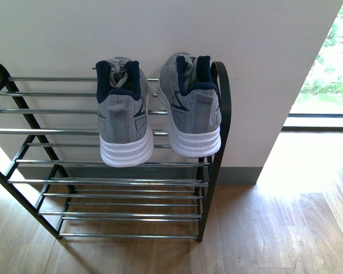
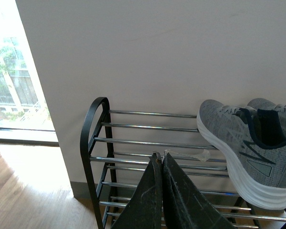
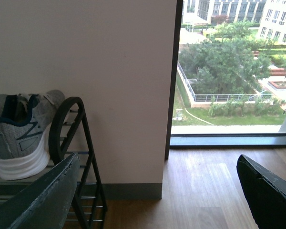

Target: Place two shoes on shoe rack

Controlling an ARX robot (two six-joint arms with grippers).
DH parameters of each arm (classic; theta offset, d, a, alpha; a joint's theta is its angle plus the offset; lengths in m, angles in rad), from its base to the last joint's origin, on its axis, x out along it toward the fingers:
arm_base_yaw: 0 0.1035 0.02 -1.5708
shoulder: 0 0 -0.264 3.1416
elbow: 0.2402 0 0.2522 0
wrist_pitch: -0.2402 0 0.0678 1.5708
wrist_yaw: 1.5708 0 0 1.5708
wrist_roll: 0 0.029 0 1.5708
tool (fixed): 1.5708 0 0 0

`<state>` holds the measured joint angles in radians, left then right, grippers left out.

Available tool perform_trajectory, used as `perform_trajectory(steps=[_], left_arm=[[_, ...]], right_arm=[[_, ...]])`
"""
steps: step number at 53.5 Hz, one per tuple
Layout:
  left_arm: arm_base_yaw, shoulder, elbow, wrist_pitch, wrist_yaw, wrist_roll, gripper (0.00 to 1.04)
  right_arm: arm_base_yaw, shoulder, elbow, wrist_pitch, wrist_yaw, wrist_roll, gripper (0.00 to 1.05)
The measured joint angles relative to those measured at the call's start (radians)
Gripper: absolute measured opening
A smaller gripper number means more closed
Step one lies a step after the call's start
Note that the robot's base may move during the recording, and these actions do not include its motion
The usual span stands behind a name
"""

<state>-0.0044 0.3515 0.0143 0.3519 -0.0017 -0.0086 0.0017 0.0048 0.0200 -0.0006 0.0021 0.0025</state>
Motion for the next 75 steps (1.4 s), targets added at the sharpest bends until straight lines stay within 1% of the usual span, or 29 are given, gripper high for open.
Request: perform_trajectory(steps=[9, 25, 30, 32, 49, 51, 53, 56, 60, 61, 67, 75], left_arm=[[0.000, -0.086, 0.000, -0.086, 0.000, 0.000, 0.01], [0.000, -0.177, 0.000, -0.176, 0.000, 0.000, 0.01], [0.000, -0.281, 0.000, -0.315, 0.000, 0.000, 0.01], [0.000, -0.310, 0.000, -0.340, 0.000, 0.000, 0.01], [0.001, -0.335, 0.000, -0.352, 0.000, 0.000, 0.01], [0.001, -0.335, 0.000, -0.352, -0.001, 0.000, 0.05], [0.001, -0.335, 0.000, -0.352, 0.000, 0.000, 0.12], [0.001, -0.335, 0.000, -0.352, 0.000, 0.000, 0.20], [0.001, -0.335, 0.000, -0.352, 0.000, 0.000, 0.34], [0.001, -0.335, 0.000, -0.352, 0.000, 0.000, 0.39], [0.001, -0.336, 0.000, -0.352, 0.000, 0.000, 0.60], [0.001, -0.336, 0.000, -0.352, 0.000, 0.000, 0.96]], right_arm=[[0.000, 0.000, 0.000, 0.000, 0.000, 0.000, 0.96], [0.000, 0.000, 0.000, 0.000, 0.000, 0.000, 0.96], [0.000, 0.000, 0.000, 0.000, 0.000, 0.000, 0.96], [0.000, 0.000, 0.000, 0.000, 0.000, 0.000, 0.96], [0.000, 0.000, 0.000, 0.000, 0.000, 0.000, 0.96], [0.000, 0.000, 0.000, 0.000, 0.000, 0.000, 0.96], [0.000, 0.000, 0.000, 0.000, 0.000, 0.000, 0.96], [0.000, 0.000, 0.000, 0.000, 0.000, 0.000, 0.96], [0.000, 0.000, 0.000, 0.000, 0.000, 0.000, 0.96], [0.000, 0.000, 0.000, 0.000, 0.000, 0.000, 0.96], [0.000, 0.000, 0.000, 0.000, 0.000, 0.000, 0.96], [0.000, 0.000, 0.000, 0.000, -0.001, 0.000, 0.96]])
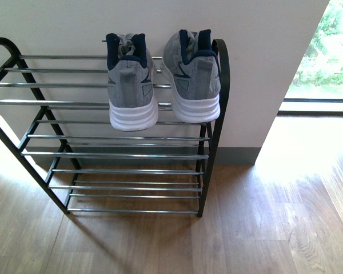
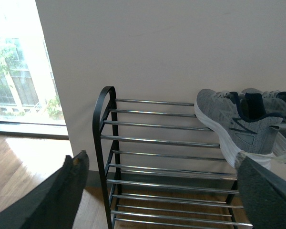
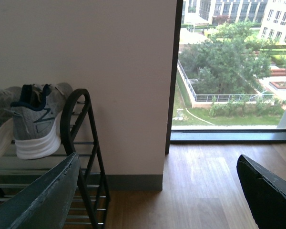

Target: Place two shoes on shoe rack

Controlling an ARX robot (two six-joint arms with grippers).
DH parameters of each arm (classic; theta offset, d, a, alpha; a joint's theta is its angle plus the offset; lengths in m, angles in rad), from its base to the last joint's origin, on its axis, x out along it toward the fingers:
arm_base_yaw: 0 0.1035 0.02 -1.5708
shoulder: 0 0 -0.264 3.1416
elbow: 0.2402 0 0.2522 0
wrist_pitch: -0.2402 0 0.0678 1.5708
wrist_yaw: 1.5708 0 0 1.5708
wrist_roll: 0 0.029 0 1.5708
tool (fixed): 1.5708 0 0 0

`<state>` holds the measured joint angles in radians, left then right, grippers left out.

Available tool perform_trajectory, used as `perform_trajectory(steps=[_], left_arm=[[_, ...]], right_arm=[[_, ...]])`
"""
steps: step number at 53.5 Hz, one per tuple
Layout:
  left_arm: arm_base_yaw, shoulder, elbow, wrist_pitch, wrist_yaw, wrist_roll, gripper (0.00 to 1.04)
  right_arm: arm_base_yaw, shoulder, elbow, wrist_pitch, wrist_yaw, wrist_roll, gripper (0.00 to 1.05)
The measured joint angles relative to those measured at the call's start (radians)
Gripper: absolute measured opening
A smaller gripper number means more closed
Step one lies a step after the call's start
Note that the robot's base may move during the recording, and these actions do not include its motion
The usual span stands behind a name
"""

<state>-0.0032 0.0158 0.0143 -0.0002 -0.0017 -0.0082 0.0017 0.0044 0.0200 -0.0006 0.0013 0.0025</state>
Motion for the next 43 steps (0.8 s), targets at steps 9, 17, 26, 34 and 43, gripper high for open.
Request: perform_trajectory(steps=[9, 17, 26, 34, 43], left_arm=[[0.000, 0.000, 0.000, 0.000, 0.003, 0.002, 0.95], [0.000, 0.000, 0.000, 0.000, 0.002, 0.003, 0.95], [0.000, 0.000, 0.000, 0.000, 0.002, 0.003, 0.95], [0.000, 0.000, 0.000, 0.000, 0.002, 0.003, 0.95], [0.000, 0.000, 0.000, 0.000, 0.002, 0.003, 0.95]], right_arm=[[0.000, 0.000, 0.000, 0.000, 0.003, 0.000, 0.96], [0.000, 0.000, 0.000, 0.000, 0.002, 0.000, 0.96], [0.000, 0.000, 0.000, 0.000, 0.001, 0.000, 0.96], [0.000, 0.000, 0.000, 0.000, 0.000, 0.000, 0.96], [0.000, -0.001, 0.000, 0.000, -0.001, 0.000, 0.96]])
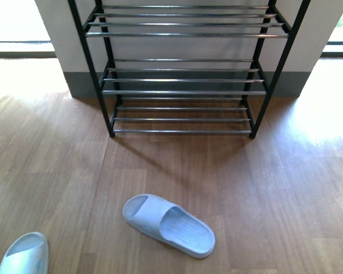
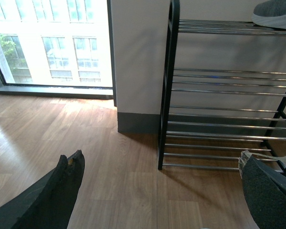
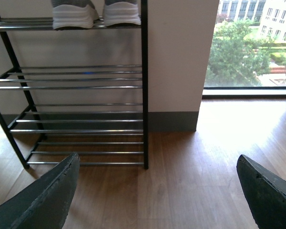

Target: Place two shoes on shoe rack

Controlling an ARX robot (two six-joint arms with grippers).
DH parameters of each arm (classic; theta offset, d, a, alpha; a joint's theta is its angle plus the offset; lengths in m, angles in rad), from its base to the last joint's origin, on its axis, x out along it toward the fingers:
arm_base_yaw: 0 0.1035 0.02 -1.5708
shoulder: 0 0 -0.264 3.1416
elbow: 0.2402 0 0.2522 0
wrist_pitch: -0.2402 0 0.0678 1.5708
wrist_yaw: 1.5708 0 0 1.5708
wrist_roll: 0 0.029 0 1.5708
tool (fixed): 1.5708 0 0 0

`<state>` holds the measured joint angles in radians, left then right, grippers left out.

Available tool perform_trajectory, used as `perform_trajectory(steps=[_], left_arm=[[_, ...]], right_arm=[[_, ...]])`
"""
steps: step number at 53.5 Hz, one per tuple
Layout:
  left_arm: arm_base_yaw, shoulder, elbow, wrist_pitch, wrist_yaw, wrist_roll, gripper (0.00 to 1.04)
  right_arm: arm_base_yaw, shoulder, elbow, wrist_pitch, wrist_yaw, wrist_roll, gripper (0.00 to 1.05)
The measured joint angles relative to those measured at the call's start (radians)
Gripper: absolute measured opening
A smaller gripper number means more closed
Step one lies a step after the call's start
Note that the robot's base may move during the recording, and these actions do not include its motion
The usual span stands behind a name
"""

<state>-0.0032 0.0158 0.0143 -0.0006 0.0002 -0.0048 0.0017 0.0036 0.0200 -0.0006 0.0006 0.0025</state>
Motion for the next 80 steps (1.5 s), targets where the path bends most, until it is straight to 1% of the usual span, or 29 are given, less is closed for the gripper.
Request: perform_trajectory(steps=[80], left_arm=[[0.000, 0.000, 0.000, 0.000, 0.000, 0.000, 0.95]], right_arm=[[0.000, 0.000, 0.000, 0.000, -0.001, 0.000, 0.96]])
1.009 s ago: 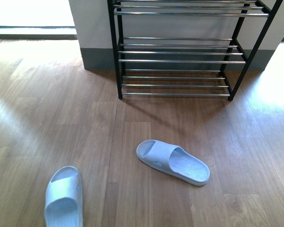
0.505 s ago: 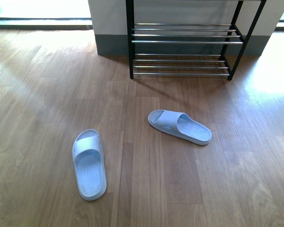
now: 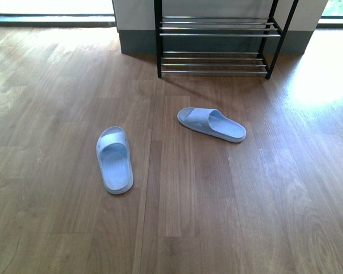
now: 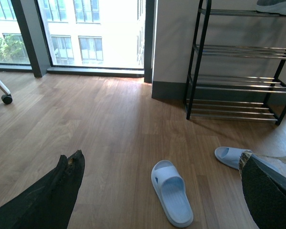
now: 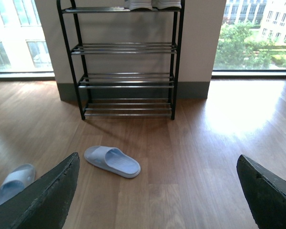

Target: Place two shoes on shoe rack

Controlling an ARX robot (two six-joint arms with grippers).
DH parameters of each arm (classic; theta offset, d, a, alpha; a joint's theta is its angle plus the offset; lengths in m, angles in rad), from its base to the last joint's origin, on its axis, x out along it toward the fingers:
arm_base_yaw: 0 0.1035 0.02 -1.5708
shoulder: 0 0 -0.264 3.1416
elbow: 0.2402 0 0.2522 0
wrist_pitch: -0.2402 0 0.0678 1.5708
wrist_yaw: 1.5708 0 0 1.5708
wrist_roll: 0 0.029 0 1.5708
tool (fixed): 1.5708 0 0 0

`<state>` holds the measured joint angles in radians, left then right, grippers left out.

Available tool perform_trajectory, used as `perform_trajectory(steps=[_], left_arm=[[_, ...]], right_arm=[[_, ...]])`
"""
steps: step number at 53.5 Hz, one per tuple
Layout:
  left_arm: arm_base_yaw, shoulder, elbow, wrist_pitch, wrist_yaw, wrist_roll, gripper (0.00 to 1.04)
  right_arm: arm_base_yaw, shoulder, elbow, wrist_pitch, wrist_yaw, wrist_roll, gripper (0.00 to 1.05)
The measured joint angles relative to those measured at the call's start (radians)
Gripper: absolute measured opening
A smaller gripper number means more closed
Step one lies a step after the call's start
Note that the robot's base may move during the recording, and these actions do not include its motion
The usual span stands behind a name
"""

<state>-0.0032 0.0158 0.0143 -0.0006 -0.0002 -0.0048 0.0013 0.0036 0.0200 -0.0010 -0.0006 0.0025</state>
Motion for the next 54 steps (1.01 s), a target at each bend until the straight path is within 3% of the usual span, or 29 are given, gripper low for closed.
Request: perform_trajectory(steps=[54], left_arm=[[0.000, 0.000, 0.000, 0.000, 0.000, 0.000, 0.95]], right_arm=[[0.000, -0.001, 0.000, 0.000, 0.000, 0.000, 0.96]])
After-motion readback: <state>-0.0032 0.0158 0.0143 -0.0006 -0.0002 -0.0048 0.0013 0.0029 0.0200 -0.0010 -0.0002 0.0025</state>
